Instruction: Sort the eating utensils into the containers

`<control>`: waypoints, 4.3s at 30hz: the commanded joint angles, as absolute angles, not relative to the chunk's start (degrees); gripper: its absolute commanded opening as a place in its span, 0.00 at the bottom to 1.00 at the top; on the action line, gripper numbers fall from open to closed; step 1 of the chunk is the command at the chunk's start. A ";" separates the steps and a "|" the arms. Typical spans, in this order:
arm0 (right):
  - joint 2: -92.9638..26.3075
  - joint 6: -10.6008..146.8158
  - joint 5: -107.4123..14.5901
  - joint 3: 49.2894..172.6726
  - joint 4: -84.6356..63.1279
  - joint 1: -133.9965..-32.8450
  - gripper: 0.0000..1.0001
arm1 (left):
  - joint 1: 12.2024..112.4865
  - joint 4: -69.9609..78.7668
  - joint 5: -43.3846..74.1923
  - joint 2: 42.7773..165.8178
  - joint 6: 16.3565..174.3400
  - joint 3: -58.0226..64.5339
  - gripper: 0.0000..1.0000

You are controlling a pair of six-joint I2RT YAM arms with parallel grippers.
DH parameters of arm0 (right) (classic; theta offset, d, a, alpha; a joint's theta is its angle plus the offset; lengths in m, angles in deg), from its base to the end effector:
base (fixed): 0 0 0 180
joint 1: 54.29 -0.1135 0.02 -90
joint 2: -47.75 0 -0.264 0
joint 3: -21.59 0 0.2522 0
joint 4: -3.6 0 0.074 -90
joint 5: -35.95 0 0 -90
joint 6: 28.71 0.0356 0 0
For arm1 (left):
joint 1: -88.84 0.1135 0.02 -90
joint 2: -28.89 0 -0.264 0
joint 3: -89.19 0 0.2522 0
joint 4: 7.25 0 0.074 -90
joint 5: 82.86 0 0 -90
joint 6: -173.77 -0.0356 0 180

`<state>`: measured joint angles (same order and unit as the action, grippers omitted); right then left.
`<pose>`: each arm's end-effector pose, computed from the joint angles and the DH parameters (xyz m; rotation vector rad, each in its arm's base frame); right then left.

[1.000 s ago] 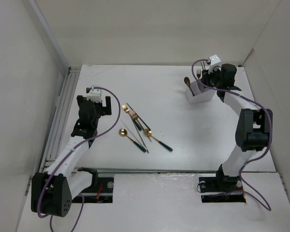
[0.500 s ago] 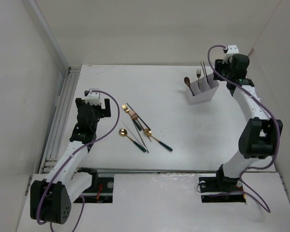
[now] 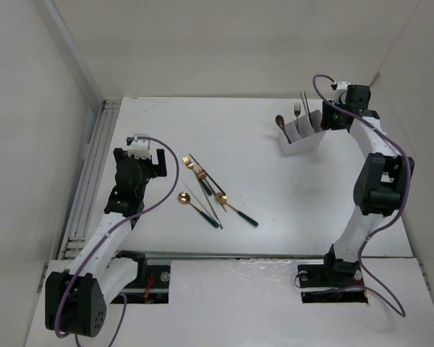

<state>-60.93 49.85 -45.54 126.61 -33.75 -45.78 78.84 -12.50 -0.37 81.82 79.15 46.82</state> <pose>0.4346 -0.0597 0.2758 -0.1353 2.2730 -0.0128 0.2151 -0.0332 0.2678 0.1127 1.6590 0.0378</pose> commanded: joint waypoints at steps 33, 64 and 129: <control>-60.09 57.43 -57.30 126.40 -34.24 -49.72 0.10 | 79.00 -14.50 0.99 80.40 79.90 47.65 1.00; -54.78 50.28 -50.45 123.58 -27.47 -91.98 0.34 | 79.53 -13.27 -7.62 76.53 88.78 49.76 1.00; -51.84 53.83 -44.12 119.46 -16.67 -77.17 0.00 | 80.05 -10.54 -6.66 72.66 89.31 51.96 1.00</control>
